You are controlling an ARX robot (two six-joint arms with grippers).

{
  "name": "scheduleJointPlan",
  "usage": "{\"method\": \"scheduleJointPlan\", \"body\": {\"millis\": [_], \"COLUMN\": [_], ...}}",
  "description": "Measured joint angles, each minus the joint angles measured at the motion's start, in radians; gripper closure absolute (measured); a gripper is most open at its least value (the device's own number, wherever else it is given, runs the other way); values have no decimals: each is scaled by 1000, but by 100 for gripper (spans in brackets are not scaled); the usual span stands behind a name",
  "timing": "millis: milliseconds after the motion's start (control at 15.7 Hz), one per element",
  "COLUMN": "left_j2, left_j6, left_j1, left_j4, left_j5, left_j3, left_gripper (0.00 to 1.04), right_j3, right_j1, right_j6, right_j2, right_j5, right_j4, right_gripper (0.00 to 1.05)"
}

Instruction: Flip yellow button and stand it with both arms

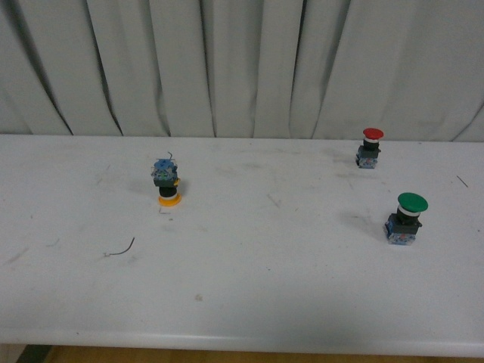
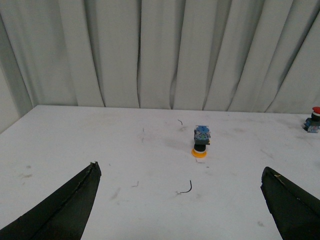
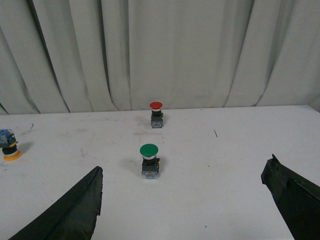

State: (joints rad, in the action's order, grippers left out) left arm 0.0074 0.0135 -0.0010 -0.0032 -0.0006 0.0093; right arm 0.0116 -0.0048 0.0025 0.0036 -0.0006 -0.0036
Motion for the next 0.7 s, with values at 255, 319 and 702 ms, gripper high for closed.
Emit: {"method": "scheduleJointPlan", "body": {"millis": [255,319,702], "left_j2": [0,0,67], "left_j6": [0,0,76], "left_j1": [0,0,-57], "left_j4": [0,0,-59], "left_j5": [0,0,-146], "left_j3": [0,0,26], "left_gripper": [7,7,7], "right_j3": [0,0,0], "right_j1": [0,0,0], "right_j6": [0,0,0], "right_j2": [0,0,0], "right_j5": [0,0,1], "right_j4": [0,0,0], "right_gripper": [6,6,6]}}
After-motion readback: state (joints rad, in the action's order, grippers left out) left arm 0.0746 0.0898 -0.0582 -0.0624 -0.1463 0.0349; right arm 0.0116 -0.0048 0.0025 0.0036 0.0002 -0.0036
